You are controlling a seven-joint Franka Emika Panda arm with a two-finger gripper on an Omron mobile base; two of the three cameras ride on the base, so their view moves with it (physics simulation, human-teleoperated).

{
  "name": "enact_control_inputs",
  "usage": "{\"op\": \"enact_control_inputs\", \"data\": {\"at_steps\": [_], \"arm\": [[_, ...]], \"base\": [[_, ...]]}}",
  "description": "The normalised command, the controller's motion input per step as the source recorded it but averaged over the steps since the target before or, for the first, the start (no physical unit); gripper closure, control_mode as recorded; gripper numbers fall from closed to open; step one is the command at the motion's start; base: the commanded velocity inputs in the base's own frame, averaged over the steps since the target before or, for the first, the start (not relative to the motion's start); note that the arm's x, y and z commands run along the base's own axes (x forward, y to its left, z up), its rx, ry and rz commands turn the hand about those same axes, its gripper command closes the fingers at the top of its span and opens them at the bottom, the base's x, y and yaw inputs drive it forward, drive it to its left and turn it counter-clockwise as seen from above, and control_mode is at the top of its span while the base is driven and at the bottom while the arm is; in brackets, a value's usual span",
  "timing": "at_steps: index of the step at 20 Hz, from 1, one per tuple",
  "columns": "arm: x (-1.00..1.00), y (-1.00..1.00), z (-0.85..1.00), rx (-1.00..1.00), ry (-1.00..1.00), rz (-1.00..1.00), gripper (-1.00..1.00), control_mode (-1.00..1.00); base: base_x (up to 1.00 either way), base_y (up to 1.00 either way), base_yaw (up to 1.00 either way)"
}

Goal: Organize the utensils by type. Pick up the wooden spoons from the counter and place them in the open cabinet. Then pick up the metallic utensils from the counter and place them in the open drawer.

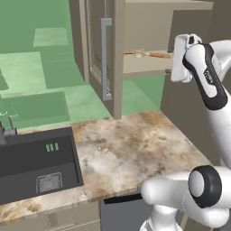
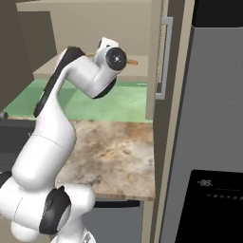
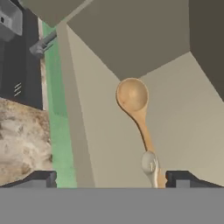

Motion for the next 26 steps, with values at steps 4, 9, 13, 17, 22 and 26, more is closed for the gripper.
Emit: {"op": "enact_control_inputs", "data": {"at_steps": [4, 9, 13, 17, 22, 26], "arm": [[-0.94, 0.10, -0.10, 0.19, 0.14, -0.23, -1.00, -1.00], [-0.85, 0.23, -0.23, 0.14, 0.14, -0.39, -1.00, -1.00], [-0.78, 0.16, -0.24, 0.12, 0.20, -0.53, -1.00, -1.00], [-0.82, 0.01, -0.24, 0.19, 0.22, -0.47, -1.00, -1.00], [-0.78, 0.00, -0.47, 0.23, 0.19, -0.37, -1.00, -1.00], [-0.44, 0.00, -0.71, 0.20, 0.17, -0.30, -1.00, -1.00]], "base": [[0.00, 0.00, 0.00], [0.00, 0.00, 0.00], [0.00, 0.00, 0.00], [0.00, 0.00, 0.00], [0.00, 0.00, 0.00], [0.00, 0.00, 0.00]]}}
